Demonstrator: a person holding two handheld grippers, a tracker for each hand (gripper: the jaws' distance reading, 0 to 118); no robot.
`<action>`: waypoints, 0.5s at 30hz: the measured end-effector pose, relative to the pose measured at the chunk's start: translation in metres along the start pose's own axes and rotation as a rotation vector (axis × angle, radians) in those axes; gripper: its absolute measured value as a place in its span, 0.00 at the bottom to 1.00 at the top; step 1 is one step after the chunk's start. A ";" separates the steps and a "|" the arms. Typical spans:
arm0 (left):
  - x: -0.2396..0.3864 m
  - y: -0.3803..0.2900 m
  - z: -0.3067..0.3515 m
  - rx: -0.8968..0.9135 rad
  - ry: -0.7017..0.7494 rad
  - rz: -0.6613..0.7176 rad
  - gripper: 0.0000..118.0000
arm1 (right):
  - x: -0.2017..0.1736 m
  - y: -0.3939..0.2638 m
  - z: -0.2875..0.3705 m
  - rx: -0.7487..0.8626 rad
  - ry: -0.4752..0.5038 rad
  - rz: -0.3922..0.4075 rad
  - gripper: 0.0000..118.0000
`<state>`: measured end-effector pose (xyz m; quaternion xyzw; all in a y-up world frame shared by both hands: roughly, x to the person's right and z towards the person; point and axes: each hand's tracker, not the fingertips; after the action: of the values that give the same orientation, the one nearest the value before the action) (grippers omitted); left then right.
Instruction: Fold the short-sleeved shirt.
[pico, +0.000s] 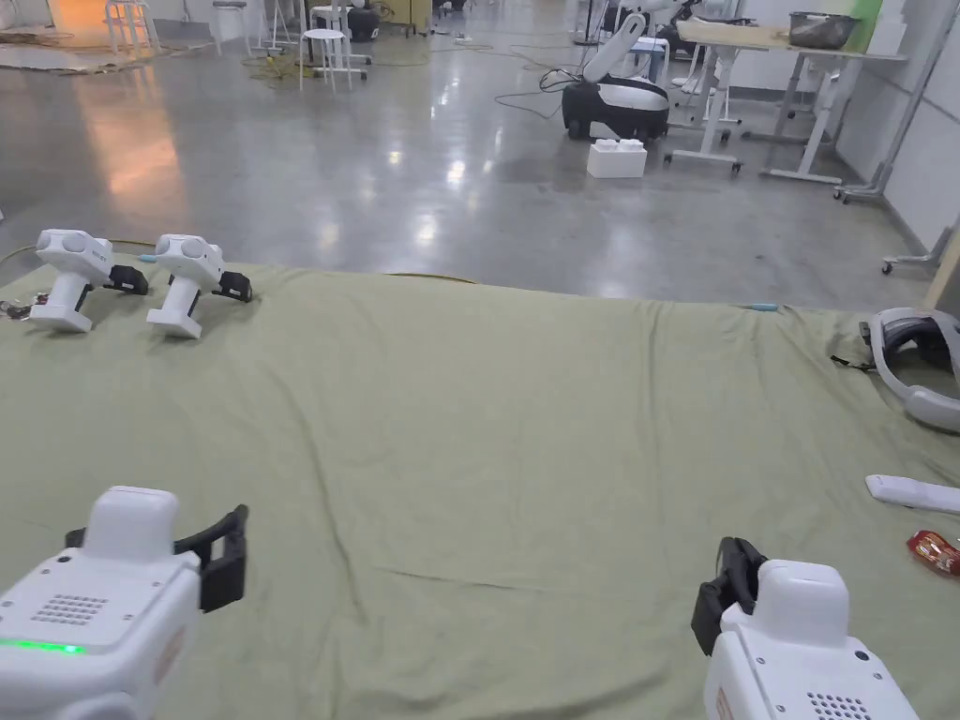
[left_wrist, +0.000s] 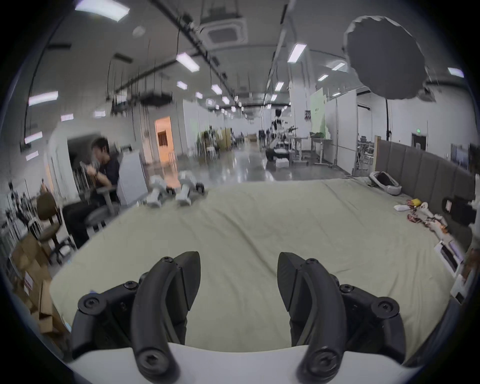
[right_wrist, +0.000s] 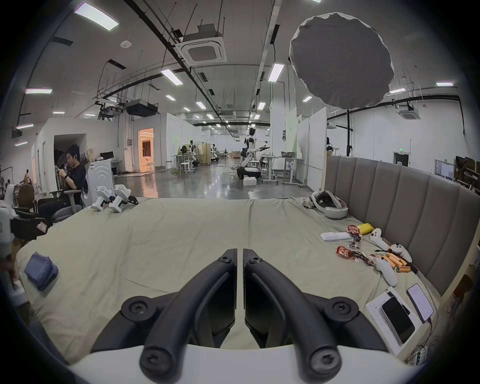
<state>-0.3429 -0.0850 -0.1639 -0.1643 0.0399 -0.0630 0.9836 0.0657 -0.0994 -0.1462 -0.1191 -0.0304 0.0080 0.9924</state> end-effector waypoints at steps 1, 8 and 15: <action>0.010 0.002 0.002 0.037 0.004 -0.017 0.61 | -0.003 0.002 -0.001 0.003 0.003 0.003 0.05; 0.058 0.011 0.011 0.131 0.008 0.069 0.12 | -0.024 0.009 -0.003 0.040 0.004 0.023 0.05; 0.073 0.015 0.013 0.165 -0.003 0.097 0.04 | -0.031 0.012 -0.004 0.061 -0.003 0.014 0.05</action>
<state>-0.2675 -0.0768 -0.1606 -0.0805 0.0410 -0.0184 0.9957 0.0348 -0.0896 -0.1548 -0.0890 -0.0307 0.0162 0.9954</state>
